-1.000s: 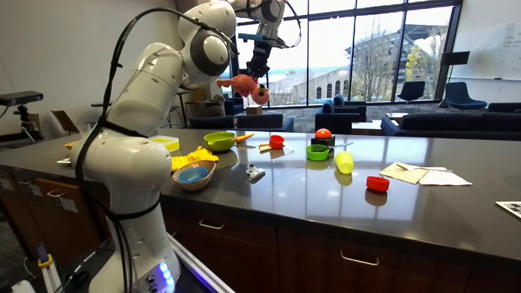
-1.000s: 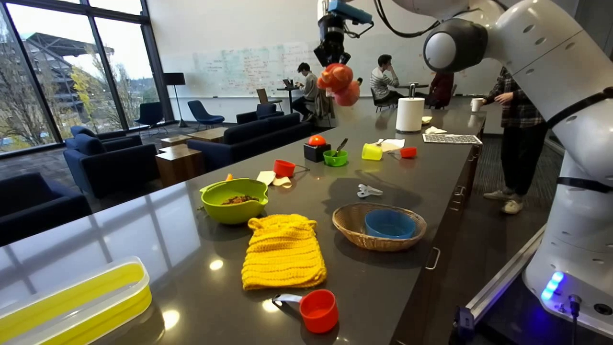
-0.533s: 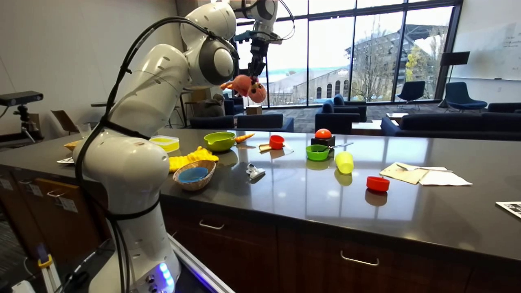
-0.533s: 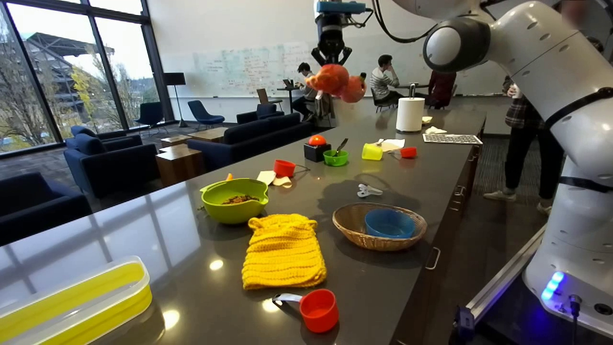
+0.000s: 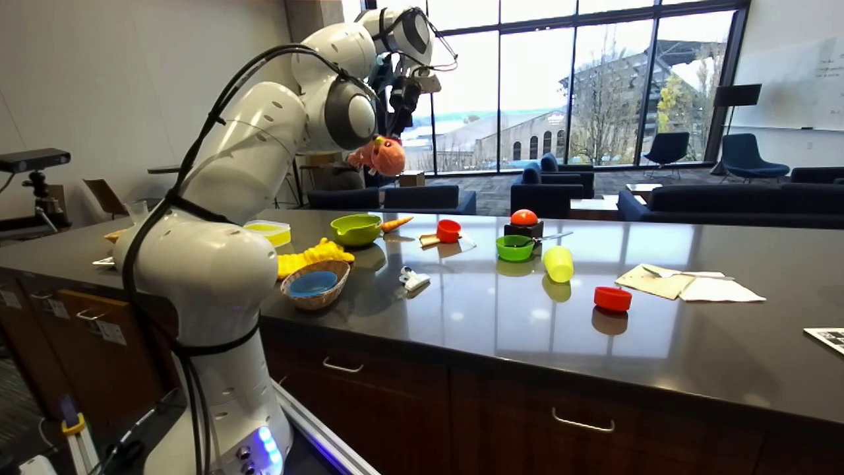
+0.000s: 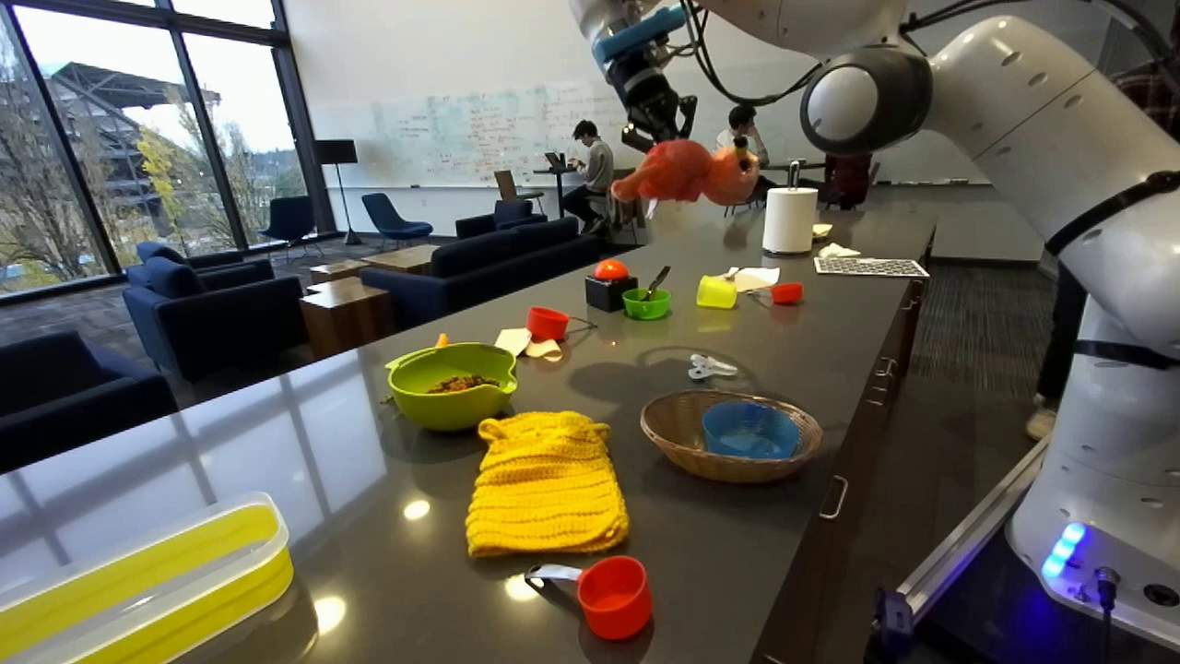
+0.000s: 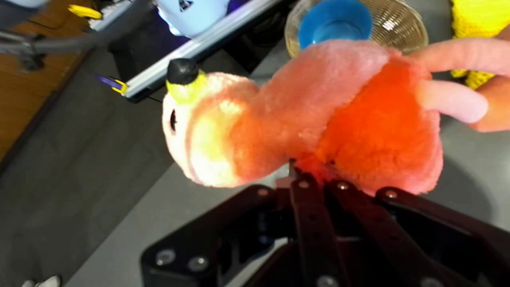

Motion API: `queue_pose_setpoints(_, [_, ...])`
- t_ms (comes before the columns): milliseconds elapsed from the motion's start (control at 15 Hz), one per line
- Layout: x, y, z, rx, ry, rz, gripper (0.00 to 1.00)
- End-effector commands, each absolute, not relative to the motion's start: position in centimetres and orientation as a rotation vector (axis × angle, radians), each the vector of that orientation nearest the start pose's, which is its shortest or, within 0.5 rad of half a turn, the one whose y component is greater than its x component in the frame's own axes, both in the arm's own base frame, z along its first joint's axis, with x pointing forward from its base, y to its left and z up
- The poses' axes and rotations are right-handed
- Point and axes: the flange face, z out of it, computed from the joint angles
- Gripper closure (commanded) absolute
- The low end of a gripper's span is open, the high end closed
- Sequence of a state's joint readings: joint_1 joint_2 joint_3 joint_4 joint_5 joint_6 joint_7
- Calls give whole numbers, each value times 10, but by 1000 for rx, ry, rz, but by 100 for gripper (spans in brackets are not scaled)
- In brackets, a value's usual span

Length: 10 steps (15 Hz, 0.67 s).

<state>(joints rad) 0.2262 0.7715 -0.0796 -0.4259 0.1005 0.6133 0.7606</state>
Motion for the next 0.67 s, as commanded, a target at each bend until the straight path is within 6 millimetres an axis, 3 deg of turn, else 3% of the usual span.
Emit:
queue_pose_setpoints(0, [587,127,572,-3167,906,1166,99])
queue_pose_setpoints(267, [611,130,589,-3277,1089,695,99])
queue_pose_setpoints(600, [644,138,604,-3256,1206,172,99])
